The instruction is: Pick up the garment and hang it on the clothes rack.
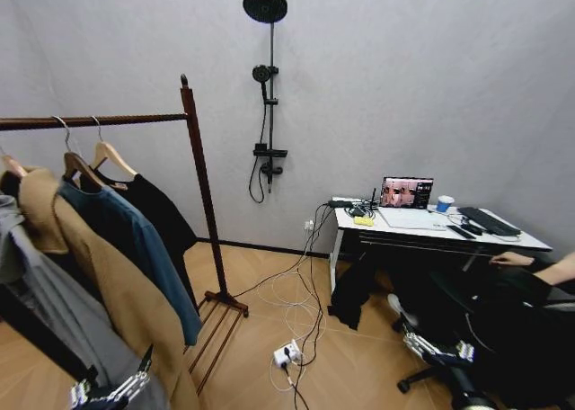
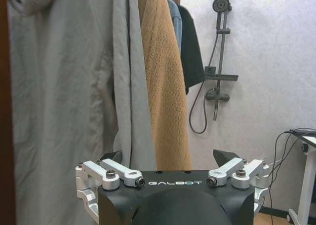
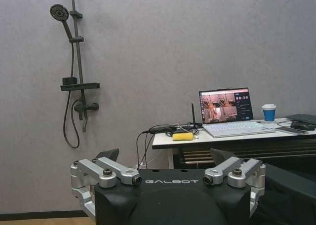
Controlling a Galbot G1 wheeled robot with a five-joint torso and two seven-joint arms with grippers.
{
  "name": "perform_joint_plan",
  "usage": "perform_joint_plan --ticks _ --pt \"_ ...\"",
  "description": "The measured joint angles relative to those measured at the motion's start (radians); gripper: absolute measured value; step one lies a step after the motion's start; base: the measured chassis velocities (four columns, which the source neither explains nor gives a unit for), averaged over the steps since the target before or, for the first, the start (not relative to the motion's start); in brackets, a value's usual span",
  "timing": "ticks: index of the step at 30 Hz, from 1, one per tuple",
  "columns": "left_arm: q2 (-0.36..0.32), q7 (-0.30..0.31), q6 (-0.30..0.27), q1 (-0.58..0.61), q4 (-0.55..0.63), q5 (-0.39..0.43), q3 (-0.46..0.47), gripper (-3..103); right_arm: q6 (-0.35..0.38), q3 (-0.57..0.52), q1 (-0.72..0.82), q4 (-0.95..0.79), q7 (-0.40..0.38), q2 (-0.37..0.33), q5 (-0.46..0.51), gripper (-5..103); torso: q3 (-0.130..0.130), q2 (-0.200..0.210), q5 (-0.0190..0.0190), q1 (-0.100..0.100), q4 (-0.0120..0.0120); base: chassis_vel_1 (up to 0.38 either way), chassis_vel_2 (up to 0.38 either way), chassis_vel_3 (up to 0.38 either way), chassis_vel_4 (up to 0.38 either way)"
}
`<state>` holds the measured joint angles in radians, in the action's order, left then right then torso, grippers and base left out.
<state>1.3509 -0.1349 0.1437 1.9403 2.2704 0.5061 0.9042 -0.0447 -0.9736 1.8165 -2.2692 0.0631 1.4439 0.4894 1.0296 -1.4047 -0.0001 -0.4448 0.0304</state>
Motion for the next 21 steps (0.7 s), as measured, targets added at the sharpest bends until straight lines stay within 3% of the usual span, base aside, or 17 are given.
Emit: perform_joint_plan --ticks 9,21 --pt "0.0 0.0 0.0 0.0 0.0 0.0 0.0 100 0.0 0.0 0.0 0.0 0.0 0.0 0.0 100 0.0 -0.001 -0.0001 0.001 0.0002 0.112 -0.129 -0.133 0.119" --pt "0.0 0.0 0.0 0.0 0.0 0.0 0.0 100 0.0 0.0 0.0 0.0 0.0 0.0 0.0 100 0.0 0.0 0.0001 0.0 0.0 -0.062 -0.013 0.002 -0.062"
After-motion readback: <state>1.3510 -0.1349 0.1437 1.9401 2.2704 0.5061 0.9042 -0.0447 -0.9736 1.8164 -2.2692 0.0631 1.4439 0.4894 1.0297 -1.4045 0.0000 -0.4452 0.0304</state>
